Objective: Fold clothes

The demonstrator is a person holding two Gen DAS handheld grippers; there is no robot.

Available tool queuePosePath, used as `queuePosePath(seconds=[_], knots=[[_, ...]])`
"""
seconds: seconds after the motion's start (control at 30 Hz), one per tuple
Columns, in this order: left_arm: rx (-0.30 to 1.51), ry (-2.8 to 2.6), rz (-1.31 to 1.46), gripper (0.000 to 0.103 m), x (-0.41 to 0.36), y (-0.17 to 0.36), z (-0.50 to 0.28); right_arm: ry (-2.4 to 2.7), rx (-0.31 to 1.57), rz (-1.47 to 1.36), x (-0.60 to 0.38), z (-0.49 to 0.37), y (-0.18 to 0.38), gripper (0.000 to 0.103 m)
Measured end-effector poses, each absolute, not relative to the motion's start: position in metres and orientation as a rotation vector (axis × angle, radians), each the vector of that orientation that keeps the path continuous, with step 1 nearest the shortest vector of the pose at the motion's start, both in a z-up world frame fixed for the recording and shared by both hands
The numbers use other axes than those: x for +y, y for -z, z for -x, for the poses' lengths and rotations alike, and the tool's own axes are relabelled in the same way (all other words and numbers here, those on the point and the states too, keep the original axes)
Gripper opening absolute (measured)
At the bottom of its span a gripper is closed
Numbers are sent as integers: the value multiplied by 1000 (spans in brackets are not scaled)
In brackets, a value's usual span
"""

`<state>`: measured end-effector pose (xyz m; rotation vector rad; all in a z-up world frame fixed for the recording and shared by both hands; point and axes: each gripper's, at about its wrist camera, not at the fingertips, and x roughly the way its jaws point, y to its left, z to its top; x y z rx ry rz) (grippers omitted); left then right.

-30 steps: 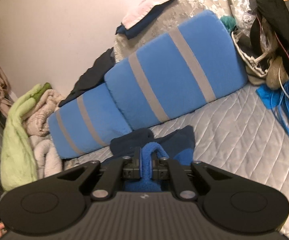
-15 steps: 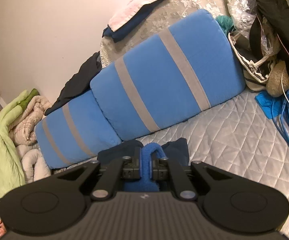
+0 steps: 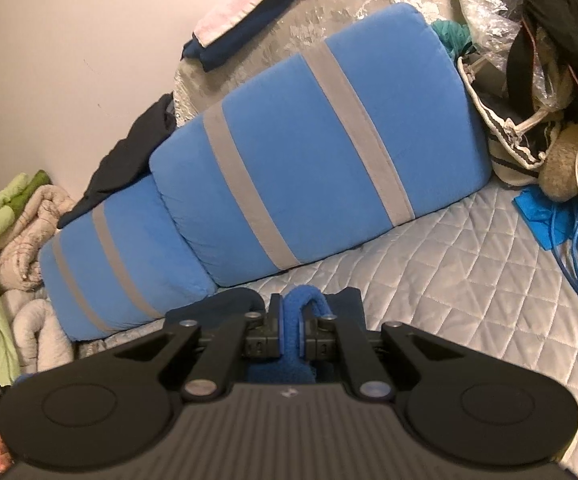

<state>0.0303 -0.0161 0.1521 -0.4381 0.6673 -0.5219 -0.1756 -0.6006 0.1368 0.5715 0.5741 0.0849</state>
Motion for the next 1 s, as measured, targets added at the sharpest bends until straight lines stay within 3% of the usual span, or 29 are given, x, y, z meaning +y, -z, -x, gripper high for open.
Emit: queuePosePath(seconds=[0.33,1.0], knots=[[681,502,415,7,-32,-150,-68,-56,586,-543,-596,128,-125,7],[763,393,283,7,-71,-93,-123,12,662,-422,-578,60,-60,7]])
